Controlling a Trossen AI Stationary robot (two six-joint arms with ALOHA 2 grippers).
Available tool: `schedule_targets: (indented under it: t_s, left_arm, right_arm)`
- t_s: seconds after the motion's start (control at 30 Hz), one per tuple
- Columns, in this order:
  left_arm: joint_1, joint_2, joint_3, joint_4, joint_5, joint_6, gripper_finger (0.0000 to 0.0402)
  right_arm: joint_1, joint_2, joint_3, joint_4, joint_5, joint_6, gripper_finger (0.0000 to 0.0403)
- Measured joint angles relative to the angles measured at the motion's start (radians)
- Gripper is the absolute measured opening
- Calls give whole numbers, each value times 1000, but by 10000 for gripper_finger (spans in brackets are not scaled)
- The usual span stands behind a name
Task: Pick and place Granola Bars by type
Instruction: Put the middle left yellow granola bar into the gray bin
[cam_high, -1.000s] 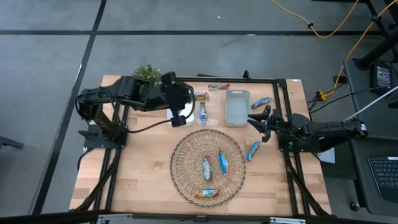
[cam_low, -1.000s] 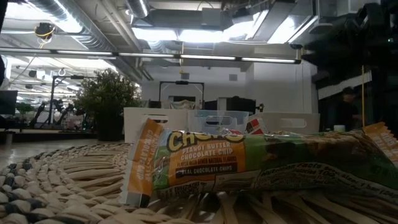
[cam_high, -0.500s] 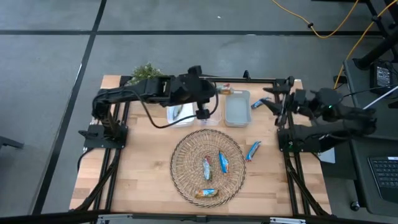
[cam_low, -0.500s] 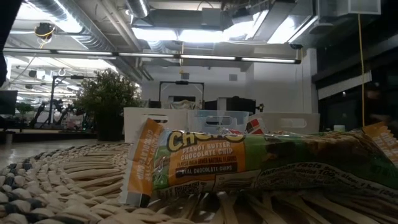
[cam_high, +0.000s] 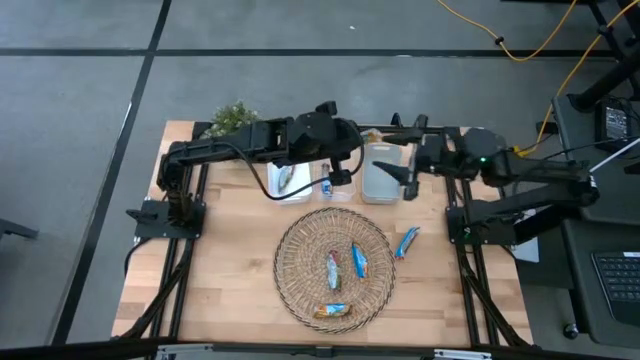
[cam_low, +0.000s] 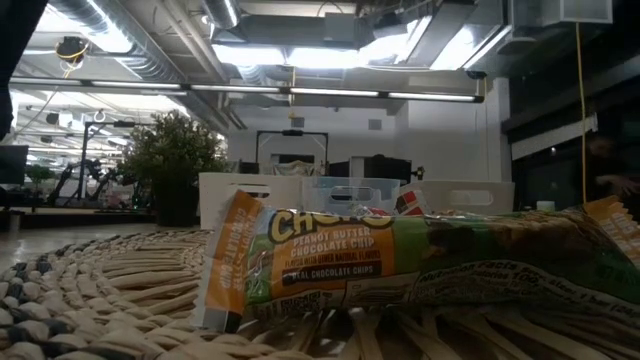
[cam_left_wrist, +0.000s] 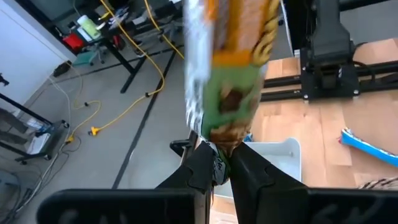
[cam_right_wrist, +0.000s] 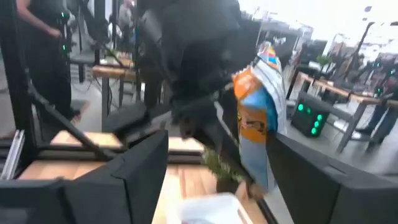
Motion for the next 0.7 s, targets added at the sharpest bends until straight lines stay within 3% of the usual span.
schedule_targets:
  t_s: [0.23, 0.7]
  left_arm:
    - [-12, -2, 0, 4, -2, 0, 26]
    - [-34, -2, 0, 5, -6, 2, 26]
  right_arm:
    - [-51, 70, 0, 116, -59, 3, 273]
    - [-158, 74, 0, 120, -76, 5, 273]
